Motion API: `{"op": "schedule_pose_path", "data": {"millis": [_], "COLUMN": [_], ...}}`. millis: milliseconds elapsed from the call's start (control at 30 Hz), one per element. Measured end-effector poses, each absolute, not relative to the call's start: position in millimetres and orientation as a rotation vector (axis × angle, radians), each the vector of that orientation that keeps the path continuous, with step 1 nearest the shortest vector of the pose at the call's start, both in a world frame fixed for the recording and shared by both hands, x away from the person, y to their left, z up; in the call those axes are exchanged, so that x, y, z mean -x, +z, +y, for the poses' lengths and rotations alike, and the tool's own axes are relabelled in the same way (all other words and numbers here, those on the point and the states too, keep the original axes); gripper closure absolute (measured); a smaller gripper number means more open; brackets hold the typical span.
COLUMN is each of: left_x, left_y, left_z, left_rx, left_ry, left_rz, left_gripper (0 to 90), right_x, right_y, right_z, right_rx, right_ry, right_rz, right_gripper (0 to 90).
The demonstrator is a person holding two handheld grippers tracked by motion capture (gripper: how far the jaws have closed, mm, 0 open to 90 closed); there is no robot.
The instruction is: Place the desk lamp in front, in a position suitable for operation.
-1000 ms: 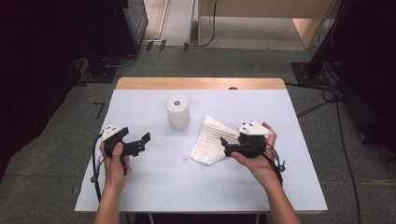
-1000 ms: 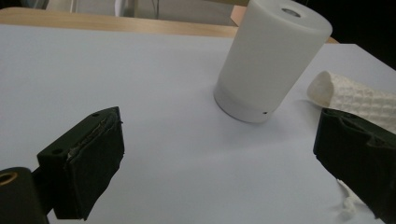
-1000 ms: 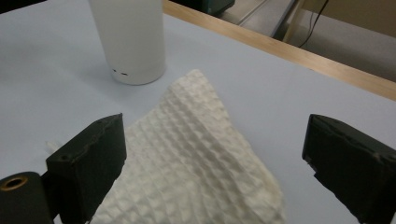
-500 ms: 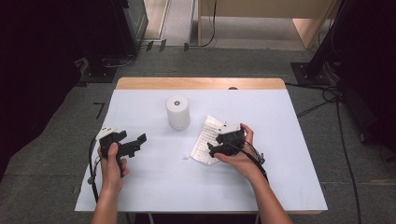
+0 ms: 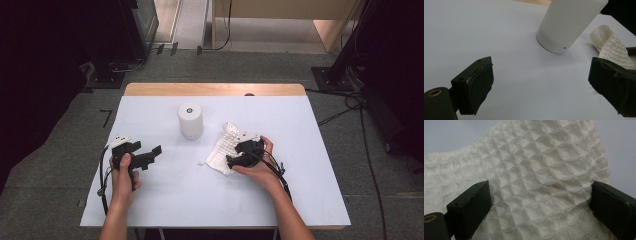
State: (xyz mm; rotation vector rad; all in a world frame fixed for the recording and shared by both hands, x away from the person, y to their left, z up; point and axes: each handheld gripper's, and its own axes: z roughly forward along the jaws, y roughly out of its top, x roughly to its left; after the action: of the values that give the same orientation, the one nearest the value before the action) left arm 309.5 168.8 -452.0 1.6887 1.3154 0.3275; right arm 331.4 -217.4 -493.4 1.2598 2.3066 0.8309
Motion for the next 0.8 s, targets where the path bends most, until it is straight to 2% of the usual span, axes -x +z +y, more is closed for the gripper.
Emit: {"op": "schedule_pose_path", "data": {"millis": [67, 167, 233, 267, 300, 400, 433, 600, 800], "left_x": [-310, -310, -310, -310, -310, -310, -309, -309, -307], "left_y": [-453, -454, -454, -454, -454, -454, -454, -451, -448], "left_z": [168, 169, 168, 168, 167, 166, 165, 166, 159], "left_rx": [-1.685, -1.688, -1.690, -1.688, -1.686, -1.695, -1.696, -1.646, -1.685], "left_ry": [0.321, 0.315, 0.313, 0.314, 0.312, 0.313, 0.313, 0.316, 0.353], "left_rz": [1.320, 1.320, 1.319, 1.318, 1.317, 1.311, 1.311, 1.324, 1.299], "left_gripper": [6.4, 6.4, 6.4, 6.4, 6.4, 6.4, 6.4, 6.4, 6.3], "right_x": [-332, -331, -331, -331, -330, -330, -330, -318, -296], "right_y": [-495, -494, -491, -491, -492, -489, -488, -471, -450], "right_z": [-222, -227, -234, -234, -236, -238, -239, -252, -283], "right_rx": [-1.273, -1.280, -1.304, -1.304, -1.300, -1.294, -1.301, -1.382, -1.442], "right_ry": [0.878, 0.891, 0.887, 0.887, 0.891, 0.854, 0.838, 0.908, 0.943], "right_rz": [2.312, 2.305, 2.254, 2.254, 2.246, 2.223, 2.211, 2.079, 1.985], "right_gripper": [8.9, 18.8, 39.6, 39.6, 44.5, 67.3, 71.0, 73.7, 73.1]}}
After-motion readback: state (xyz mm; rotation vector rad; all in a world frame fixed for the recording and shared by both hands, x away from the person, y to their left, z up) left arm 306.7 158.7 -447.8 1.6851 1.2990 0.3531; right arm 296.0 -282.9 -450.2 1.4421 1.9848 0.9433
